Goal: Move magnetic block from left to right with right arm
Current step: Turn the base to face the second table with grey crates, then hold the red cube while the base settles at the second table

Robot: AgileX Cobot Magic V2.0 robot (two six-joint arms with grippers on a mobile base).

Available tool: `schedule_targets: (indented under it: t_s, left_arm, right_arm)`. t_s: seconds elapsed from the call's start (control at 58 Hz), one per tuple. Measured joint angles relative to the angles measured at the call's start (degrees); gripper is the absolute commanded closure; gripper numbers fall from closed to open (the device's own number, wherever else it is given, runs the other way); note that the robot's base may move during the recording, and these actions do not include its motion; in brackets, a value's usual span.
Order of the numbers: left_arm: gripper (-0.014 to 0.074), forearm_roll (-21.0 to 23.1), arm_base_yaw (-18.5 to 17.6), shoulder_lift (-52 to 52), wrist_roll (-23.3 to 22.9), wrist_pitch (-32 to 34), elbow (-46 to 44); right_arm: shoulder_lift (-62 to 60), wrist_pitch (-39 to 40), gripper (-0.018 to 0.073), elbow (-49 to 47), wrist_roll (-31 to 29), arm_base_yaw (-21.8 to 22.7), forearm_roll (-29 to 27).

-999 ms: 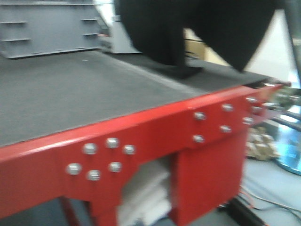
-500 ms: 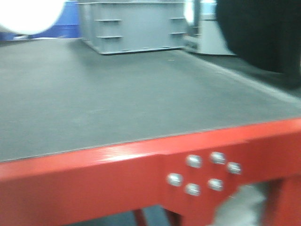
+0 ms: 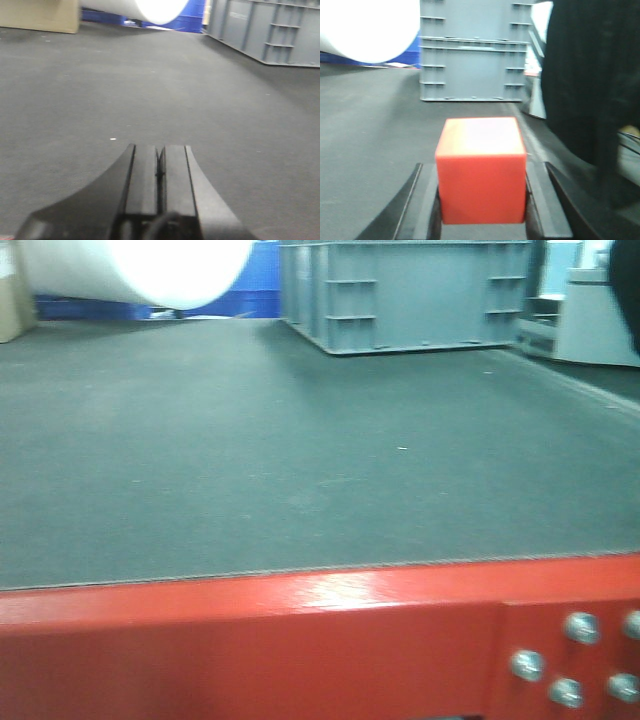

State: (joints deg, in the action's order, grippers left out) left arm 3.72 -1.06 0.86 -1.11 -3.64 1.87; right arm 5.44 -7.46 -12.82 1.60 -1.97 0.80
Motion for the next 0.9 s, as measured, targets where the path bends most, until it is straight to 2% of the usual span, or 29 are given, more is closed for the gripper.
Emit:
schedule_targets:
  t_s: [0.896]
  left_arm:
    - [0.0713, 0.0, 0.0, 0.0, 0.0, 0.0, 0.0]
  right_arm:
    - [0.0, 0.0, 0.0282, 0.0, 0.0, 0.0, 0.0]
